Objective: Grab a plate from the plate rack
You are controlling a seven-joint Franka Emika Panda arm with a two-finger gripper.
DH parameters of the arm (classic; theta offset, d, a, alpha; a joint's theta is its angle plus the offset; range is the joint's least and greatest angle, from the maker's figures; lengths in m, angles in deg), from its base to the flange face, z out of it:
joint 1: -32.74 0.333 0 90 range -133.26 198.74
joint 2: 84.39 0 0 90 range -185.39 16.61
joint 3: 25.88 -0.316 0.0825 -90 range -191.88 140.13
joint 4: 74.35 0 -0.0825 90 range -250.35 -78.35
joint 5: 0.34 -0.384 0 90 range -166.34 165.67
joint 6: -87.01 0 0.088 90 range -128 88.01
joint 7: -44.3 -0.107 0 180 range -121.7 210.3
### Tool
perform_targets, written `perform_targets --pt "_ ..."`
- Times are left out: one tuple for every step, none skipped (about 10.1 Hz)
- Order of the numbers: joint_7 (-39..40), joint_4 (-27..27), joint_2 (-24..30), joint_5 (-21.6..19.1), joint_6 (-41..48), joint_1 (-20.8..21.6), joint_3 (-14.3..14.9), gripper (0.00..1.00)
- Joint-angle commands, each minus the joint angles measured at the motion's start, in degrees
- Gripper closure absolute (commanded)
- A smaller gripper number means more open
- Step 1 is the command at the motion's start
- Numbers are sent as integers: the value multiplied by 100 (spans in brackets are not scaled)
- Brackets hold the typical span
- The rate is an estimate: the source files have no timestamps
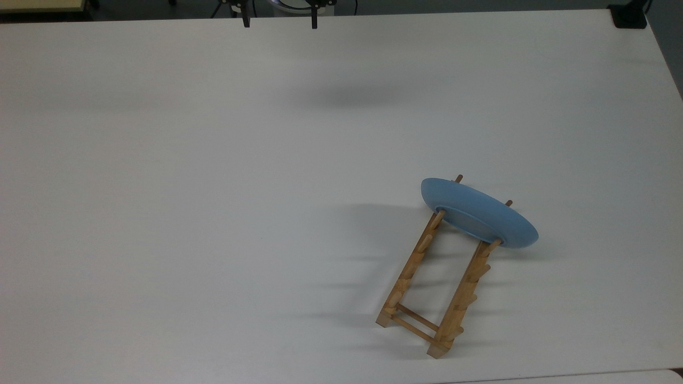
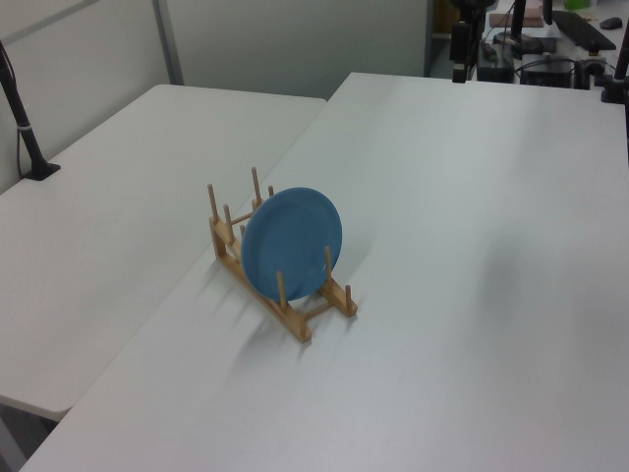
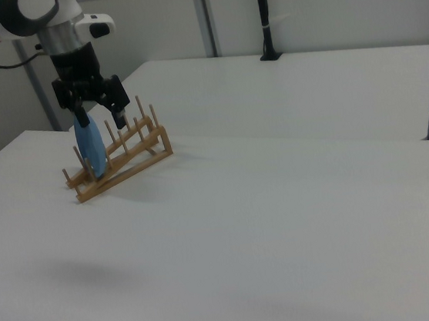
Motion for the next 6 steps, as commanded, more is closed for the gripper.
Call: perform_targets --pt "-43 -39 58 -108 34 -5 -32 0" --pt "-42 -39 59 -108 34 -5 -32 0" --pt "-42 -39 59 -108 34 -5 -32 0" --pt "-42 -39 50 -117 25 -5 -32 0" --pt "-25 -39 32 -100 -36 21 -49 0" --pt "-16 -30 -90 -73 -463 230 -50 0"
